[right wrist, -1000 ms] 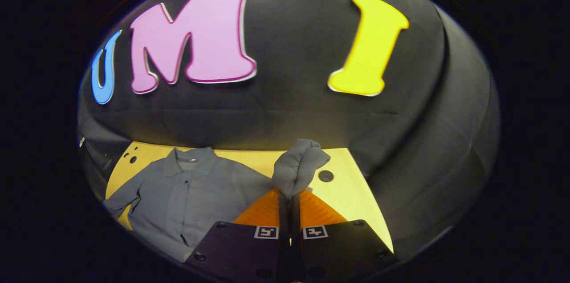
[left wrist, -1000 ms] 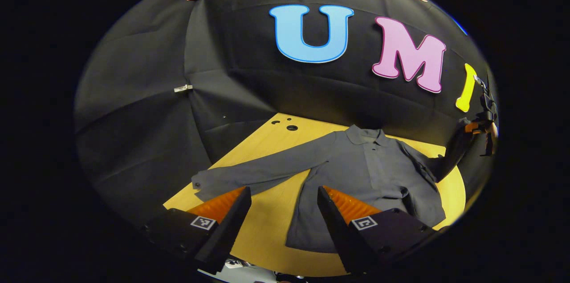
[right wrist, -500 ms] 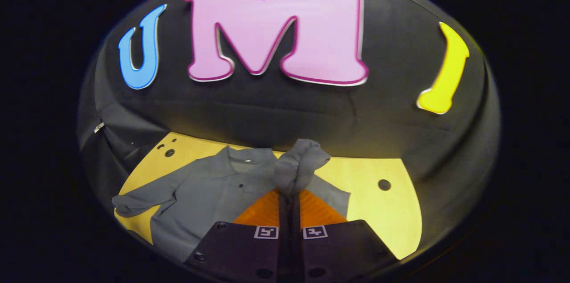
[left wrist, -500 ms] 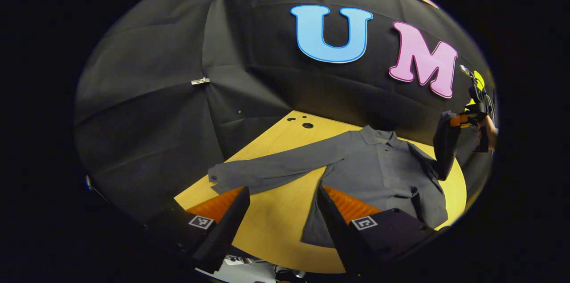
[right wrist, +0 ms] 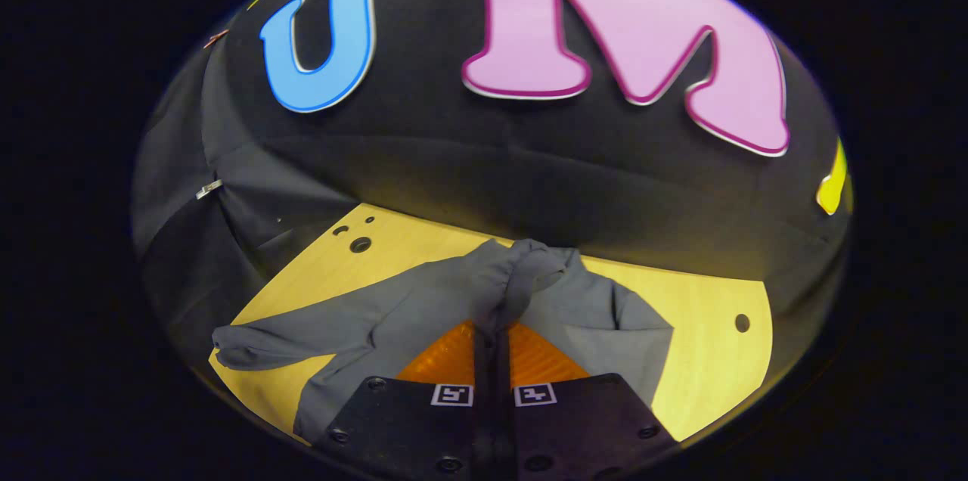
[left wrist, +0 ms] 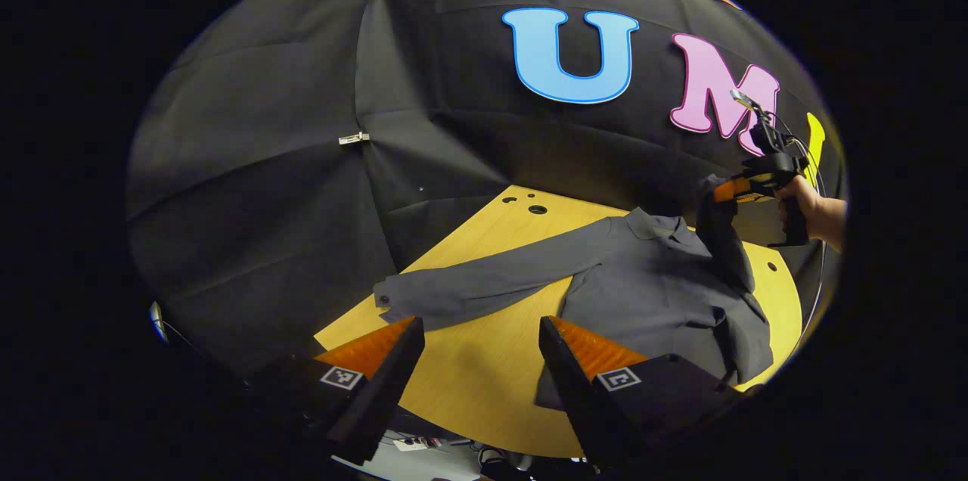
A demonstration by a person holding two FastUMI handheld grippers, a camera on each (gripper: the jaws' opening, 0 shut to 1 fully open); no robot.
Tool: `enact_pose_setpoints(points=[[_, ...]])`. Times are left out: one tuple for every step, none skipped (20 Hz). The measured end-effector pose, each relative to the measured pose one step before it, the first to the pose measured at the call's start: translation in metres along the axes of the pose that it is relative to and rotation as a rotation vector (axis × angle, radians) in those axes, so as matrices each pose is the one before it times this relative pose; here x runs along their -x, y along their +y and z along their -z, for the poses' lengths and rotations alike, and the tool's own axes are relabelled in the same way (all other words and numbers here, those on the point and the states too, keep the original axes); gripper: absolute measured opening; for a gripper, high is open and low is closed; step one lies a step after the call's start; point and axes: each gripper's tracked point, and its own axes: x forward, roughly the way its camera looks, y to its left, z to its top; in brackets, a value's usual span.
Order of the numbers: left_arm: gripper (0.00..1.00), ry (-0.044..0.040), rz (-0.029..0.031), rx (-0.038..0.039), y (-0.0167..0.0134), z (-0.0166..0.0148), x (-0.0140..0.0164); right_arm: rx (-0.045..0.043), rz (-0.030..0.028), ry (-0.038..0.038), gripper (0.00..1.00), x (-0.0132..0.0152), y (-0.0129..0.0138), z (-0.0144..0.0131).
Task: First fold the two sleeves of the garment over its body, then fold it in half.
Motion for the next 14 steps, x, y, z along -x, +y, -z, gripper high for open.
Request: enact_pose_setpoints(points=[[0.96, 0.00302, -0.00522, 0.00777, 0.00240, 0.00138, -0.00063, 0.00879, -0.00007, 0.00943, 0.05, -0.00637, 0.00923, 0.00371], [0.96, 0.00603, -0.00463, 0.01160, 0.00263, 0.00348, -0.00090, 0.00318, -0.00550, 0.01311, 0.05, -0.00647, 0.01012, 0.00364], [0.96, 0.00850, -0.00726, 0.01322, 0.00280, 0.00445, -0.00073, 0.00078, -0.01608, 0.01039, 0.05, -0.00631, 0.01504, 0.00431], [0.92, 0.00901, -0.01108, 0.01539, 0.00317, 0.00399, -0.00067, 0.00018, -0.01349, 0.01014, 0.05, -0.00647, 0.01125, 0.00338], [0.96, 0.00729, -0.00715, 0.01777, 0.00236, 0.00283, -0.00133, 0.00062, -0.01131, 0.01172, 0.05, -0.00670, 0.01064, 0.00517], [0.96, 0.00591, -0.00332, 0.01545, 0.00011, 0.00431, -0.00035, 0.00322, -0.00909, 0.01158, 0.05, -0.00748, 0.00840, 0.00452], [0.97, 0.00539, -0.00232, 0.00608, 0.00054, 0.00228, -0.00036, 0.00582, -0.00845, 0.01327, 0.05, -0.00589, 0.00897, 0.00711], [0.96, 0.00453, -0.00085, 0.00058, -0.00068, 0.00369, 0.00029, 0.00428, -0.00895, 0.01583, 0.06, -0.00727, 0.00816, 0.00565], [0.96, 0.00350, 0.00152, -0.00509, 0.00050, 0.00233, -0.00006, -0.00210, -0.00581, 0.01969, 0.06, -0.00797, 0.00909, 0.01076], [0.96, 0.00221, 0.00372, -0.01122, -0.00024, 0.00421, -0.00063, -0.01541, -0.01053, 0.02245, 0.08, -0.00724, 0.00832, 0.00913], [0.96, -0.00012, -0.00026, -0.01640, 0.00099, 0.00061, 0.00025, -0.02015, -0.01437, 0.01891, 0.10, -0.00714, 0.00964, 0.00843], [0.96, -0.00100, -0.00426, -0.01415, 0.00247, 0.00126, 0.00035, -0.01821, -0.00711, 0.01408, 0.16, -0.00571, 0.00569, 0.00600], [0.96, 0.00181, 0.00086, -0.00207, 0.00171, 0.00088, 0.00054, -0.01438, -0.00588, 0.00492, 0.21, -0.00543, 0.00513, 0.00563], [0.96, 0.00473, 0.00276, 0.00574, -0.00029, 0.00394, -0.00080, -0.00644, 0.00270, -0.00164, 0.17, -0.00159, 0.00230, 0.00279]])
